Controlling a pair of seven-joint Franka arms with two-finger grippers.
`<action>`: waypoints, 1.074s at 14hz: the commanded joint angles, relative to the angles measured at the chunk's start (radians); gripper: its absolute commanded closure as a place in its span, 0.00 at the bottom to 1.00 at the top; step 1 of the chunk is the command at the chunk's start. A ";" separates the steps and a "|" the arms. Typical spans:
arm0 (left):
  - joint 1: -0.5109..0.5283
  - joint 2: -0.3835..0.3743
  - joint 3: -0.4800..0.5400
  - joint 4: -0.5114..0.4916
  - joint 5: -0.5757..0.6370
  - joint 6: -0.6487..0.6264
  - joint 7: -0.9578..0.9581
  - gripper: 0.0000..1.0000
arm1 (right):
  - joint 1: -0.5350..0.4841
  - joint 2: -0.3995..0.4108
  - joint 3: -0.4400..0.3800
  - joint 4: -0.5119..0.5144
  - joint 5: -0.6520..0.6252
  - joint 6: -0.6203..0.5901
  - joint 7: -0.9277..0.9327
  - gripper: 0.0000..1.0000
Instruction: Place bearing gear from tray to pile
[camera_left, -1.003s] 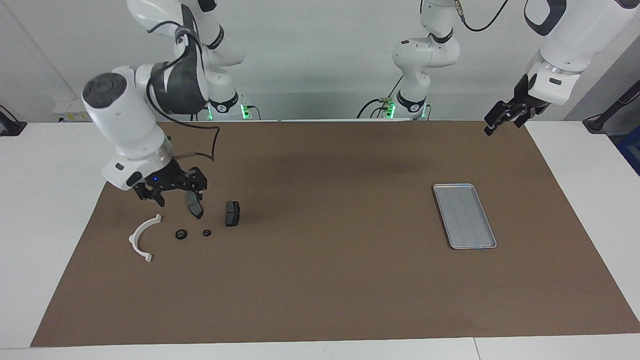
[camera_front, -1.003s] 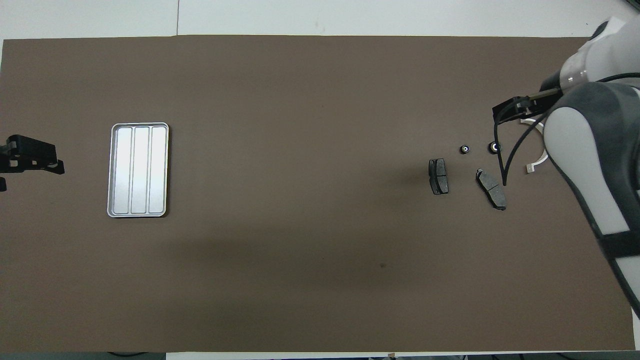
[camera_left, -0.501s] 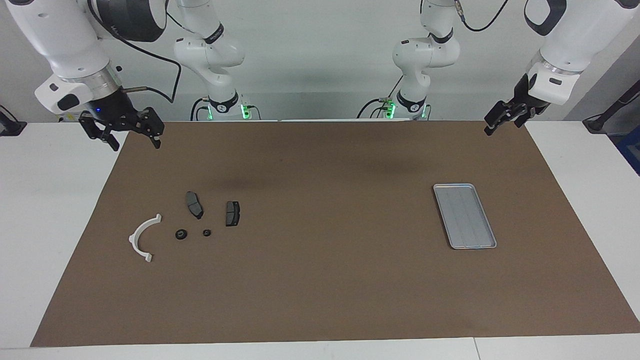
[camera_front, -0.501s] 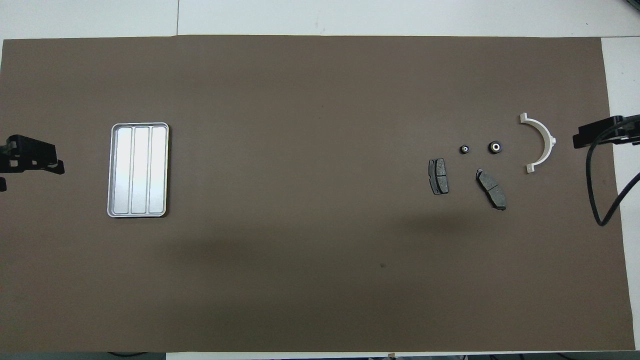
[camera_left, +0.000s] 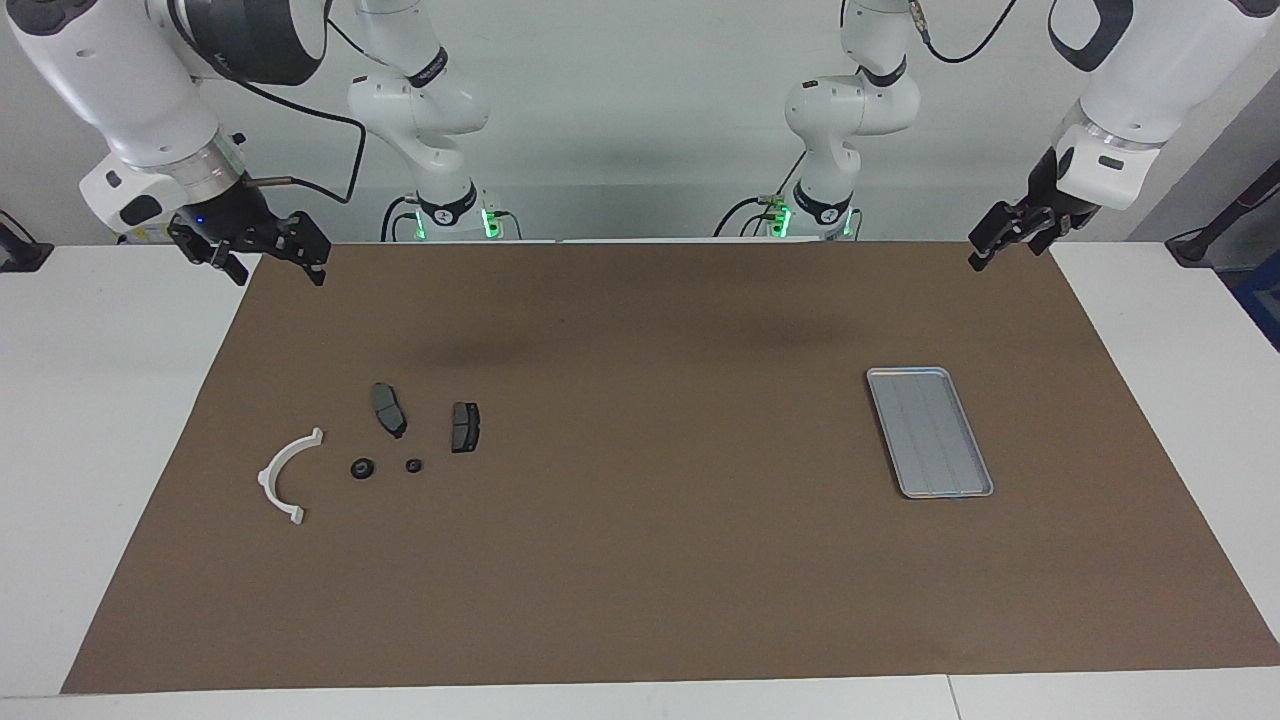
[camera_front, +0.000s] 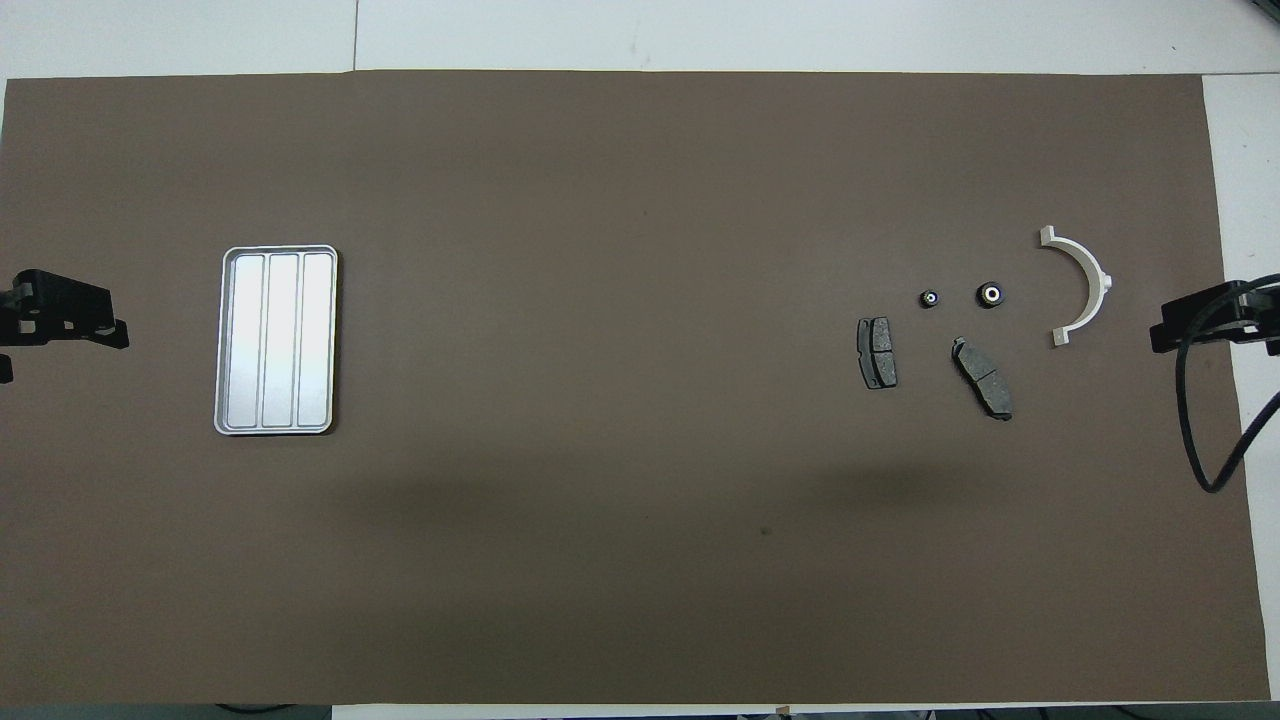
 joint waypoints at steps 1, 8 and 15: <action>0.002 -0.031 -0.001 -0.033 0.001 0.008 0.005 0.00 | -0.011 -0.037 0.014 -0.051 -0.001 0.059 0.002 0.00; 0.002 -0.031 -0.001 -0.033 0.001 0.008 0.005 0.00 | -0.009 -0.031 0.011 -0.031 -0.005 0.053 -0.002 0.00; 0.002 -0.031 -0.001 -0.033 0.001 0.008 0.005 0.00 | -0.011 -0.034 0.010 -0.033 -0.054 0.048 0.002 0.00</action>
